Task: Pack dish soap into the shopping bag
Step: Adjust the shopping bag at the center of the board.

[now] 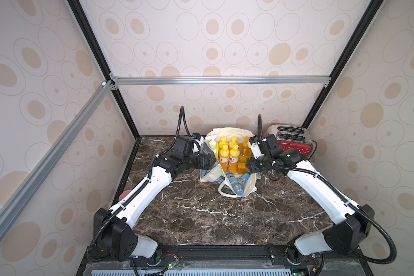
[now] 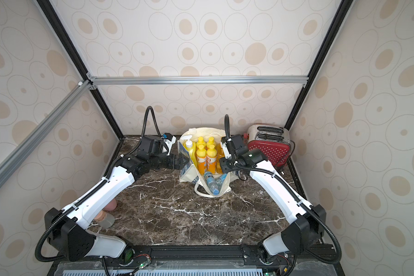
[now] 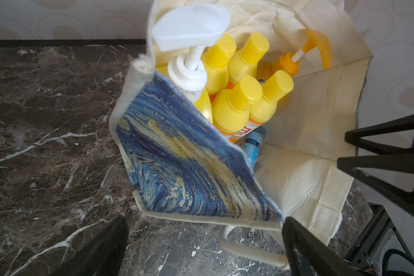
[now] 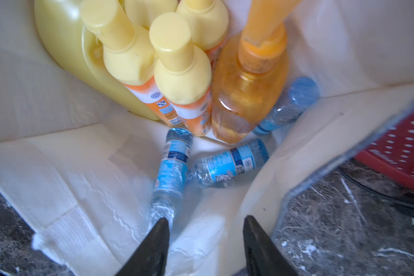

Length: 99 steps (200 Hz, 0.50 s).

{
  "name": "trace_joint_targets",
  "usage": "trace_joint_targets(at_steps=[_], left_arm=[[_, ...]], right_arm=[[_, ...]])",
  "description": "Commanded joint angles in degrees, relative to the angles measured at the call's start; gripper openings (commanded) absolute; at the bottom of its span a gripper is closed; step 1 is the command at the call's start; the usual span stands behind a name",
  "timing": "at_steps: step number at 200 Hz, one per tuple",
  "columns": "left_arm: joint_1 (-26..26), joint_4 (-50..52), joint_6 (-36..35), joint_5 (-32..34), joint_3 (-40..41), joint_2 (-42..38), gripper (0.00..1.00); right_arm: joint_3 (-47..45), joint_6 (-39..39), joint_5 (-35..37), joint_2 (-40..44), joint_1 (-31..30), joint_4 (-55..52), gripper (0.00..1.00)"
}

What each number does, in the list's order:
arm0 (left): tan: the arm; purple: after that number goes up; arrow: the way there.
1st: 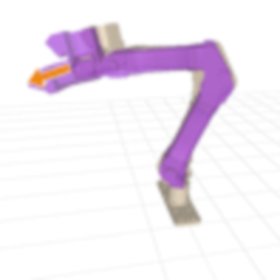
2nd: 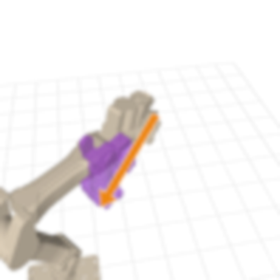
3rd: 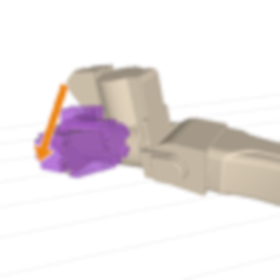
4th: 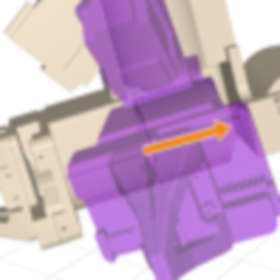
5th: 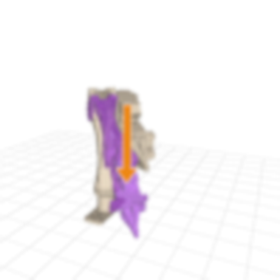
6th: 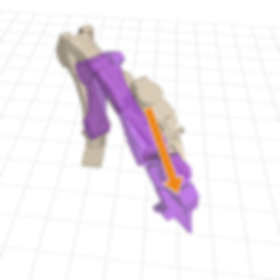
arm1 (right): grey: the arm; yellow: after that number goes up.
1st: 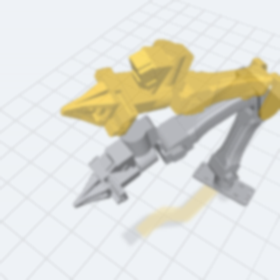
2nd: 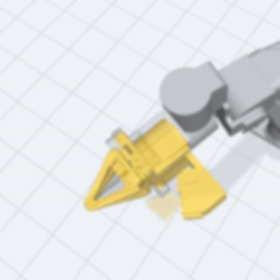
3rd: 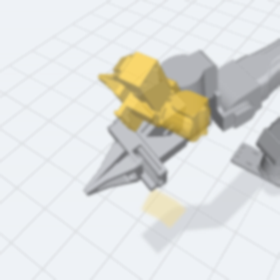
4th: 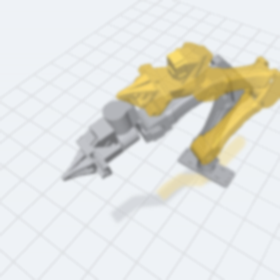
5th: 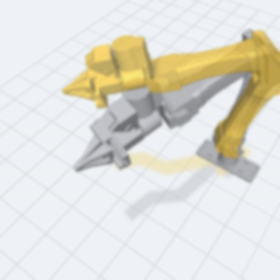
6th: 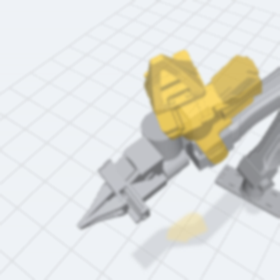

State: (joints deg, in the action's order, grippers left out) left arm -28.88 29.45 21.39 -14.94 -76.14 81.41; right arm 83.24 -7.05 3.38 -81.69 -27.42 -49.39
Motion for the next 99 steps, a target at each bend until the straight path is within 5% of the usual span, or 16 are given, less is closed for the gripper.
trace_joint_targets(at_steps=[1, 99], left_arm=[[-2.0, 3.1, -1.2, 3.1, -3.0, 1.5, 0.99], [-6.5, 4.3, -0.9, 7.9, -5.5, 6.8, 0.98]], right_arm=[[-0.6, 1.4, -1.8, 0.1, 0.3, -7.2, 0.47], [-10.9, -3.2, 2.4, 4.4, -0.3, -10.6, 0.46]])
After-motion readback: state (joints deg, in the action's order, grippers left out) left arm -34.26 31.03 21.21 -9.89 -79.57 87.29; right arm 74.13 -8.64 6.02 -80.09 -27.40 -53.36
